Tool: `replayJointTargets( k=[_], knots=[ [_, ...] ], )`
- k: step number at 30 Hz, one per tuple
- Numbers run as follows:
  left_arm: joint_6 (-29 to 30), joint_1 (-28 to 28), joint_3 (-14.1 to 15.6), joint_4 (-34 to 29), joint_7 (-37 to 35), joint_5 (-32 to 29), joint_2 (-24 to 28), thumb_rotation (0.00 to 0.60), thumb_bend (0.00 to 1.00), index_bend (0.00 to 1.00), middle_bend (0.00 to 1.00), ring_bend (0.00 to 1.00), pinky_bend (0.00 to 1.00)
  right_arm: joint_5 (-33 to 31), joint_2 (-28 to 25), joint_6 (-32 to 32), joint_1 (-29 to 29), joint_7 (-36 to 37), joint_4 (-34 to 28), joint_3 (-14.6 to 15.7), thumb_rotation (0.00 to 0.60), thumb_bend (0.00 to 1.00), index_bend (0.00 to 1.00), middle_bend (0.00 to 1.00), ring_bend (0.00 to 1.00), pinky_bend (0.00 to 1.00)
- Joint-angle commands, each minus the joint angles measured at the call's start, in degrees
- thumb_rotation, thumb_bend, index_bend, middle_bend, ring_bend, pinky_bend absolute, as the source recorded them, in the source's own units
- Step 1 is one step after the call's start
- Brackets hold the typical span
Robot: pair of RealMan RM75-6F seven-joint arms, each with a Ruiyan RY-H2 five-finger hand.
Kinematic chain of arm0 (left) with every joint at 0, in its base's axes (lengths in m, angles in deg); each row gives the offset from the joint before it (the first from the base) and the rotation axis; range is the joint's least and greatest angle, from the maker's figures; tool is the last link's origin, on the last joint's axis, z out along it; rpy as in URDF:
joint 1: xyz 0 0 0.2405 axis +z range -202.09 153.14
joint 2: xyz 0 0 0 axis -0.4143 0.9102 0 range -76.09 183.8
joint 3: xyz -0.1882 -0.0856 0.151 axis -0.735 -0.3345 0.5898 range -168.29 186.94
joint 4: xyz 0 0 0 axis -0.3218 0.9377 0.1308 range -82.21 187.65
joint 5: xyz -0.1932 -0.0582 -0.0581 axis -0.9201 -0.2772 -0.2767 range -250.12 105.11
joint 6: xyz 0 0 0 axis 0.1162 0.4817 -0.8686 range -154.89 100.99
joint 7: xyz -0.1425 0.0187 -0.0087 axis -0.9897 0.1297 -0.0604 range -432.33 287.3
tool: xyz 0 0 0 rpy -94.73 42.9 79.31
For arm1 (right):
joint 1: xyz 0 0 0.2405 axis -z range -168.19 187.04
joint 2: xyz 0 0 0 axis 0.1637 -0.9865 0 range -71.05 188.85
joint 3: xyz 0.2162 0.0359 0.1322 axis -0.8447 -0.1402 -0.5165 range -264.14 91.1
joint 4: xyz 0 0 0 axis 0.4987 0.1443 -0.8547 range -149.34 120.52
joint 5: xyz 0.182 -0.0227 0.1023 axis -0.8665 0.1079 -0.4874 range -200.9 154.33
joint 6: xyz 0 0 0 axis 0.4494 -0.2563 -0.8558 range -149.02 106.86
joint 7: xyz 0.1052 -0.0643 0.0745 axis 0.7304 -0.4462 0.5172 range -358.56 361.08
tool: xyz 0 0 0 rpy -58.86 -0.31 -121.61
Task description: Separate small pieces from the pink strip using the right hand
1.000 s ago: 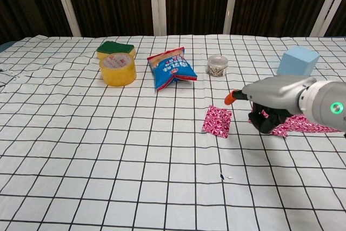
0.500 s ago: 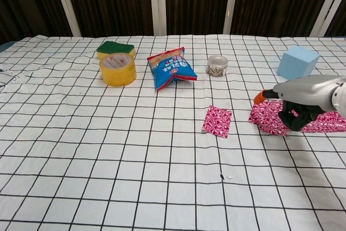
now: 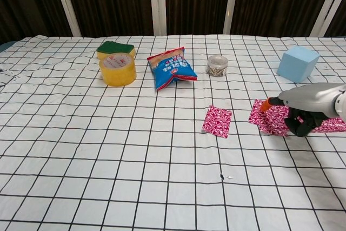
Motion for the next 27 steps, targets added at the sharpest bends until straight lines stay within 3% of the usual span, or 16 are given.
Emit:
replayJointTargets(
  k=[1,27],
  knots=[
    [0.02,0.00,-0.04,0.02,-0.06,-0.06,0.02,0.600,0.26,0.16,0.00,0.00,0.06,-0.12,0.16,-0.08,-0.06,-0.03,0.27,0.25,0.600,0.76,0.15,0.80,0.79,0.49],
    [0.13,0.01,0.14,-0.04,-0.03,0.24,0.03,0.600,0.26,0.16,0.00,0.00,0.06,2.99,0.00,2.47,1.13,-0.50,-3.32,3.70,0.600,0.76,0.17,0.80,0.79,0.49]
  ],
)
